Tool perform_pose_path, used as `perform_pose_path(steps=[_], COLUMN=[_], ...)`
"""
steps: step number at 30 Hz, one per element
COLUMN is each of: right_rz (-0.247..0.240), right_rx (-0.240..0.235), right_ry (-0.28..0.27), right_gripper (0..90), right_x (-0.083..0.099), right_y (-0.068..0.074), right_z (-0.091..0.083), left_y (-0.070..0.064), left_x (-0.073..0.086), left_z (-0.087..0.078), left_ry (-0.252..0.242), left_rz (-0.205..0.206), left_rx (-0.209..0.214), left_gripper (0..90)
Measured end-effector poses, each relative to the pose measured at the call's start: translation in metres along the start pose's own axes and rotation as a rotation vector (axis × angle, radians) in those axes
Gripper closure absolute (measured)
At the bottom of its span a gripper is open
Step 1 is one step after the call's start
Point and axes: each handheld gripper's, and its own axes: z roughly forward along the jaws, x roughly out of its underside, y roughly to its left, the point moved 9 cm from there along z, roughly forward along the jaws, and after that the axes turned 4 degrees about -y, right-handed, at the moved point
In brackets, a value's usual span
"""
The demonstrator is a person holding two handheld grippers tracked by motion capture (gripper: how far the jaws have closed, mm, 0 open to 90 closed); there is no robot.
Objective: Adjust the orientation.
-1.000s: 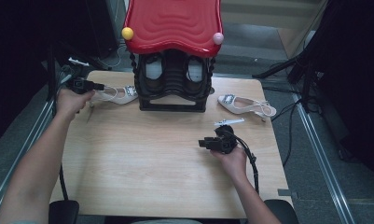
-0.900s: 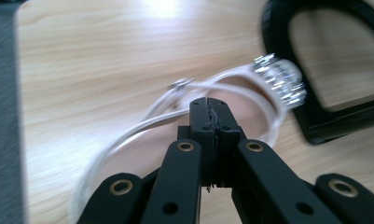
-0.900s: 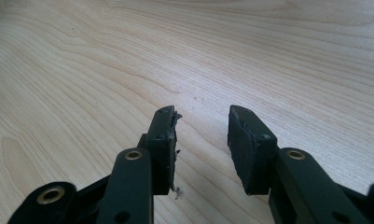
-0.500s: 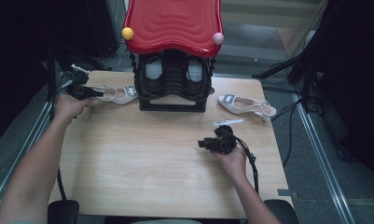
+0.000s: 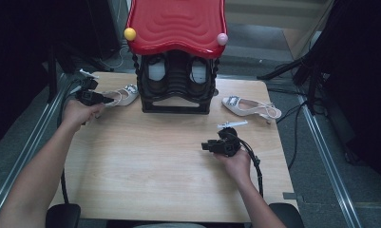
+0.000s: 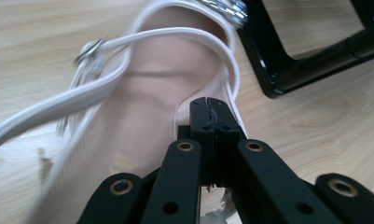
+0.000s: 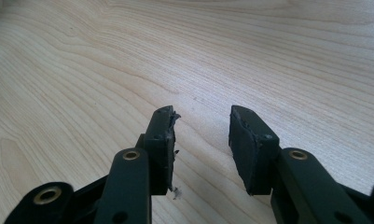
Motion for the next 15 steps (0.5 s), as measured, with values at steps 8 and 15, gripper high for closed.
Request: perform_pose_path(steps=[8,15], right_rz=[-0.001,-0.002], right_rx=[-0.001,-0.001], right_ry=[0.001,-0.001], right_gripper=[61.6,61.6], right_x=[0.0,0.0], right_y=[0.0,0.0], right_z=[0.0,0.001], left_y=[-0.012,-0.022], left_x=[0.002,0.001], left_z=[0.006,0.011], left_ry=[0.001,-0.013], left_rz=[-0.049,-0.08], left_rx=[0.005,0.019], left_gripper=[90.0,90.0])
